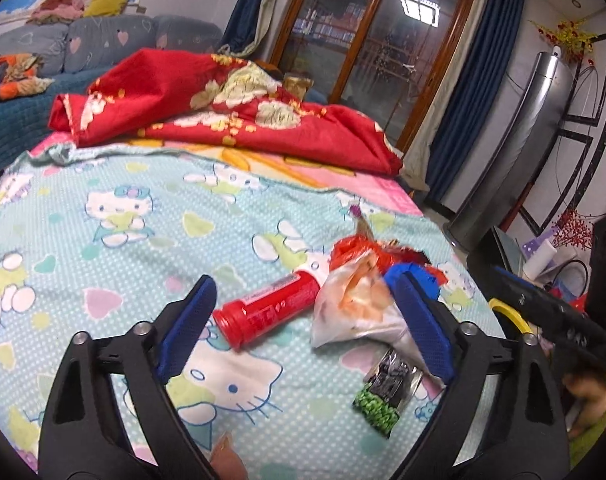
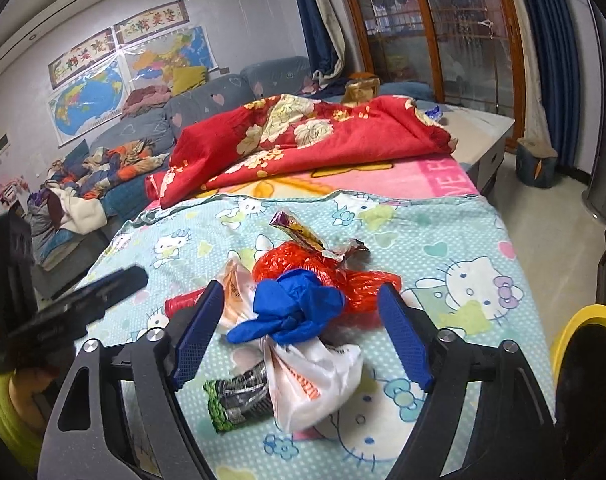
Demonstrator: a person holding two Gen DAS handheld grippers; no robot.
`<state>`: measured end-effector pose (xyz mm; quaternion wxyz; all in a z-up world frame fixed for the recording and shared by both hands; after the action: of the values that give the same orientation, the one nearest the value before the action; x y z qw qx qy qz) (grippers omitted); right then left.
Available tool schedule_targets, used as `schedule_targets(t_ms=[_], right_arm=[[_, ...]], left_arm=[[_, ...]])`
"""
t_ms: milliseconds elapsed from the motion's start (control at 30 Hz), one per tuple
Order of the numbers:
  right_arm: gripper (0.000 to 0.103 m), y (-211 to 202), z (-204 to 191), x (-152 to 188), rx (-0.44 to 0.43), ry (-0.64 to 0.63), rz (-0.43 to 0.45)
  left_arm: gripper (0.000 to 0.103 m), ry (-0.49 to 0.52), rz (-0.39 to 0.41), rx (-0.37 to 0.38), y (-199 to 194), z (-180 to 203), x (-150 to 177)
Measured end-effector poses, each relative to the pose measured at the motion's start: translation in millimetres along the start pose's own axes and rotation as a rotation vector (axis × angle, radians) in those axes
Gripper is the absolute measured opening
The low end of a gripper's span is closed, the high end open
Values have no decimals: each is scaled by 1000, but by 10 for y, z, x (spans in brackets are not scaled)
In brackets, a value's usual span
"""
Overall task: Collect trash
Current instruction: 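Grasp the blue glove with the right gripper while the left grasps the clear plastic bag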
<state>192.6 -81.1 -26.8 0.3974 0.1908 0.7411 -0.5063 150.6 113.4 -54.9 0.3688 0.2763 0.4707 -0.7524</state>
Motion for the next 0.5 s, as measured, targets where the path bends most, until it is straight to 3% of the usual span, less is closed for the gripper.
schedule_targets(t_ms=[267, 500], right_arm=[[68, 257, -1, -36, 9, -11, -51], [64, 467, -17, -16, -11, -4, -99]], left_arm=[[66, -24, -86, 52, 216, -23, 139], [66, -79, -139, 100, 412, -56, 297]])
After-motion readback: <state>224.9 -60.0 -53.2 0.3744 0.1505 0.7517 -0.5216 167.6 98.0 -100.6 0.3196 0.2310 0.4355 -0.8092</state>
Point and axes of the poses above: each gripper's, at about its wrist camera, not at the fingertips, and y roughly the way its jaws point, z to its right, x to its underside, the point moved 4 cm from there along y, roughly the way its jaws point, and after that the axes turned 9 degrees about x, right-handed, at the moved point
